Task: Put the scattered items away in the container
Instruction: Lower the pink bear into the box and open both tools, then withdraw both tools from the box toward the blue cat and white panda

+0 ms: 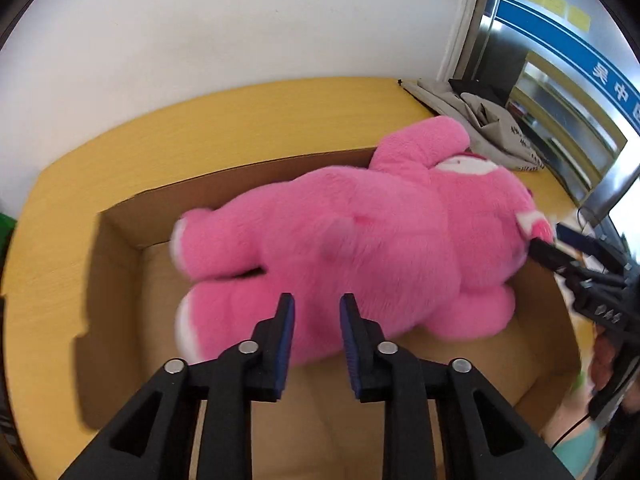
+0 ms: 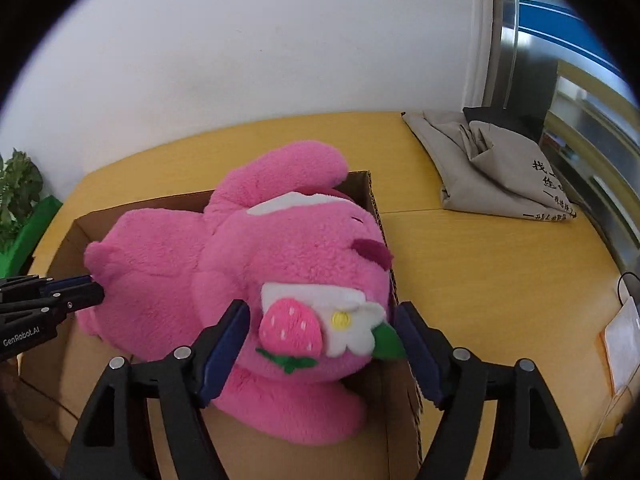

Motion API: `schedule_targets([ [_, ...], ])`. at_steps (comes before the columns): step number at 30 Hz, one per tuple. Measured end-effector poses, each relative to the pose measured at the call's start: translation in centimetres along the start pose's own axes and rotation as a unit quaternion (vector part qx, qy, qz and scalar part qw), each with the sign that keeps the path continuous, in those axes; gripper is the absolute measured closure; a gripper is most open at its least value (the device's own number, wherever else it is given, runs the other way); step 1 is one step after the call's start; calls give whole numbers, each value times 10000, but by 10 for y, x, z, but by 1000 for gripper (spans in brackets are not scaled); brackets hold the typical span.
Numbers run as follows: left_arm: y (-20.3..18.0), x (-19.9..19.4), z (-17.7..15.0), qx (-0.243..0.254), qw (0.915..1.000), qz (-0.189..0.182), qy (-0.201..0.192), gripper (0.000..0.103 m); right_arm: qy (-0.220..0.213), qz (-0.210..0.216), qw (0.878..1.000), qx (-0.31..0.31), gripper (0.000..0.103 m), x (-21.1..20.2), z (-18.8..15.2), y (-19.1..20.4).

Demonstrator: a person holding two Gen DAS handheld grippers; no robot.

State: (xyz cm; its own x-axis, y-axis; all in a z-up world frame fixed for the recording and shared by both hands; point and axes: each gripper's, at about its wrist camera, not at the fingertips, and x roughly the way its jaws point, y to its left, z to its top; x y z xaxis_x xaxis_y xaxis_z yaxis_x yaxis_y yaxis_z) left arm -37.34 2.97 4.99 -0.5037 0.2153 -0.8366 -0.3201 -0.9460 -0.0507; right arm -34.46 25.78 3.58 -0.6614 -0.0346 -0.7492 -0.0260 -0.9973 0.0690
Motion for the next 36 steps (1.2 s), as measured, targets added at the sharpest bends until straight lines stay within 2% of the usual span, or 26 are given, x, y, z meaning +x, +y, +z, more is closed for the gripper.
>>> schedule_targets([
  [3, 25, -21, -43, -78, 9993, 210, 309, 71, 201, 370, 9981, -445, 24, -32, -26, 10],
  [7, 52, -15, -93, -304, 9927, 682, 945, 71, 794, 704, 9895, -986, 23, -48, -69, 25],
  [9, 63, -14, -117, -490, 9902, 601, 1161, 71, 1066, 498, 9872, -1081, 23, -44, -85, 23],
  [12, 68, -14, -144, -635, 9854, 652, 1440, 71, 1213, 128, 9857, -1160, 24, -37, -95, 11],
  [16, 67, -27, -163, -788, 9874, 329, 1335, 72, 1171, -98, 9809, -1551, 26, -37, -103, 5],
  [19, 57, -33, -170, -722, 9882, 313, 1315, 72, 1108, -287, 9794, -1662, 26, -36, -104, 7],
  [20, 54, -36, -170, -689, 9887, 411, 1266, 72, 1068, -308, 9811, -1585, 26, -38, -104, 6],
  [22, 51, -47, -168, -682, 9890, 811, 1030, 64, 962, -353, 9848, -1405, 26, -44, -106, 5],
  [23, 50, -53, -167, -722, 9900, 861, 852, 63, 825, -409, 9867, -1338, 25, -51, -107, 6],
  [25, 47, -73, -166, -835, 9909, 950, 458, 49, 363, -544, 9895, -1292, 25, -76, -107, 13],
  [27, 37, -102, -167, -880, 9893, 1161, -37, 26, -105, -515, 9910, -1231, 22, -107, -109, 22],
  [28, 31, -117, -169, -877, 9873, 1290, -305, 22, -314, -435, 9918, -1158, 22, -124, -111, 27],
  [30, 19, -147, -173, -867, 9808, 1536, -836, 6, -588, -179, 9934, -964, 20, -153, -116, 34],
  [33, -8, -187, -192, -807, 9736, 1574, -1440, 0, -937, 56, 9935, -646, 19, -189, -130, 44],
  [36, -20, -214, -216, -796, 9726, 1360, -1711, 0, -1096, 85, 9922, -595, 18, -208, -145, 54],
])
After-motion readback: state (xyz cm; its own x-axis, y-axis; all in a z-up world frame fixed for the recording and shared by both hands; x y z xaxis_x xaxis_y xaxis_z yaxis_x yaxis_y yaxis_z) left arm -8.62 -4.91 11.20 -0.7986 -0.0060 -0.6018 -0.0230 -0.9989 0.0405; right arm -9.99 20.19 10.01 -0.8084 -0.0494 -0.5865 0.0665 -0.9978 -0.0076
